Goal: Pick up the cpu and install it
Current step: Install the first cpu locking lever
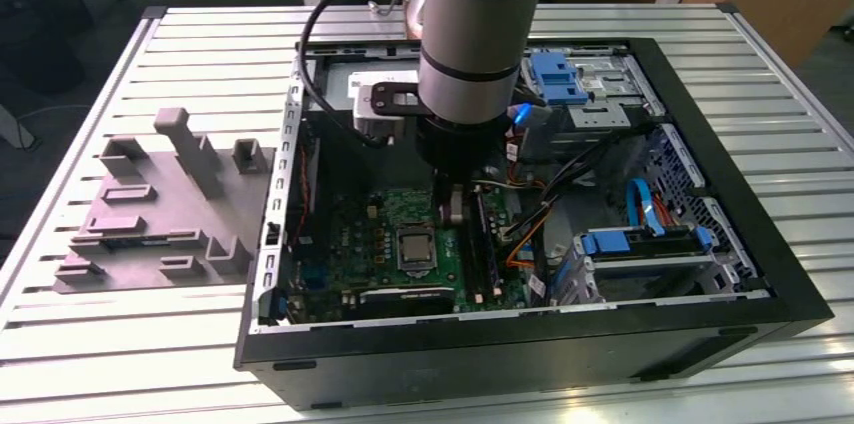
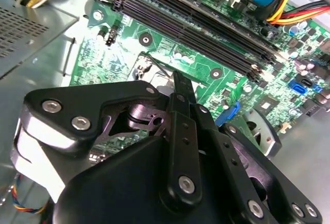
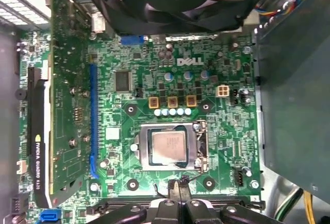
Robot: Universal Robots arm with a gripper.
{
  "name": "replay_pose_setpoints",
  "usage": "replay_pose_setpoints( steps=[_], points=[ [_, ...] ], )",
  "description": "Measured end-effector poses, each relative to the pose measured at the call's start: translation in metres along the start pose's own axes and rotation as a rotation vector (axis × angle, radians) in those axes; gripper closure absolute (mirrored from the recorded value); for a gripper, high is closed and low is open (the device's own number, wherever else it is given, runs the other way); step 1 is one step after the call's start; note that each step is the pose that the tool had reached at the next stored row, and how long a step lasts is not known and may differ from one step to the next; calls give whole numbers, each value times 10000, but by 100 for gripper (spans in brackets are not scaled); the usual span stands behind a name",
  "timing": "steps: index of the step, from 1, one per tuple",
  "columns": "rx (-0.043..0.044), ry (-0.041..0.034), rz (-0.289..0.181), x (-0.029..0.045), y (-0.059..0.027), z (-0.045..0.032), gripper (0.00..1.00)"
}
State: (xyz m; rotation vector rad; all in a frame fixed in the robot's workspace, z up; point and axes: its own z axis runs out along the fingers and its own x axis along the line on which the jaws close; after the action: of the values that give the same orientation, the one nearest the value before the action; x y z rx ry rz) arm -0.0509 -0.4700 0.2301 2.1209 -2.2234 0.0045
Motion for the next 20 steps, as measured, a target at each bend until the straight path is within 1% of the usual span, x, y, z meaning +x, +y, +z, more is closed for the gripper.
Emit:
replay_pose_setpoints(
  steps=[1,2,14,20],
  points=[
    [-2,25,-94,7,0,12,89],
    [2,30,-201,19,-1,28,89],
    [22,46,-583,146,-11,112,89],
    [25,51,-654,154,-22,158,89]
  ],
)
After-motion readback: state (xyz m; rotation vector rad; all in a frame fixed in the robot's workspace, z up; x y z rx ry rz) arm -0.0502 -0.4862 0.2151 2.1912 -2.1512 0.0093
